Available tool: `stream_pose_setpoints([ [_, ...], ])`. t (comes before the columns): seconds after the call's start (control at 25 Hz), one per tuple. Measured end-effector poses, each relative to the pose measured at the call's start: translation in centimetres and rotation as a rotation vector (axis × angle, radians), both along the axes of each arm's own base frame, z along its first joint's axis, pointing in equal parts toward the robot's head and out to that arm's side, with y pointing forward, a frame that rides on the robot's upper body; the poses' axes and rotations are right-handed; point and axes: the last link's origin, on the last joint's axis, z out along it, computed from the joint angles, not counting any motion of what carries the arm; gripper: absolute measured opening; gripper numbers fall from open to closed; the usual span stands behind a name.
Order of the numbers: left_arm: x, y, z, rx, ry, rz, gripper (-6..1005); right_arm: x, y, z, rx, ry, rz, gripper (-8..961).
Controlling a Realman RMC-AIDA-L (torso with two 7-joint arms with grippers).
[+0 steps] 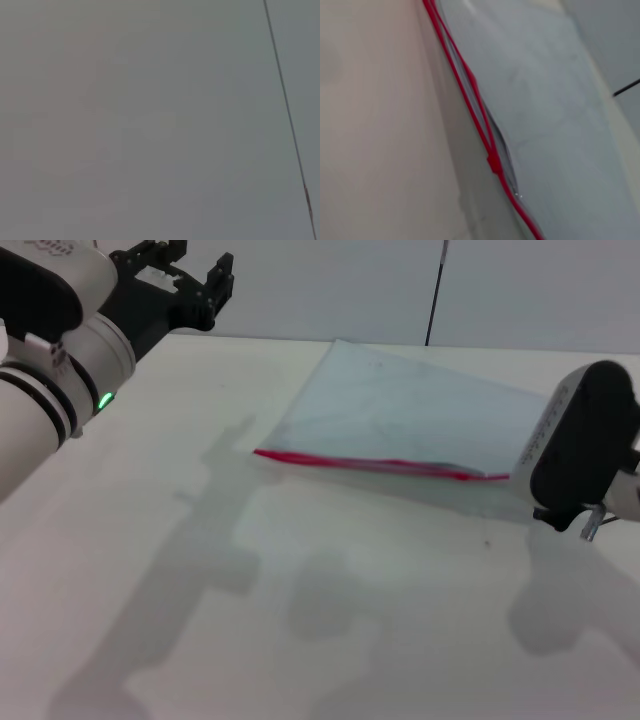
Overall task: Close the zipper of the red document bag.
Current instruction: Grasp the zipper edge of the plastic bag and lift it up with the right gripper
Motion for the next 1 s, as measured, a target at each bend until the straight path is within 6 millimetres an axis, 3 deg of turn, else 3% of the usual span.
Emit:
stream_pose_setpoints([
  [0.24, 0.4, 0.1, 0.2, 0.008, -0.002, 0.033, 522, -1.1, -0.6, 1.6, 0.054, 0.049, 0.017, 92],
  [0.76, 1.7, 1.1, 0.0, -0.043, -0.116, 0.067, 522, -2.3, -1.4, 2.9, 0.093, 0.077, 0.049, 52],
  [1.0, 3.8, 1.3, -1.9, -0.166, -0.060, -0.002, 523, -2.5, -1.4, 3.5, 0.105, 0.081, 0.045, 49],
])
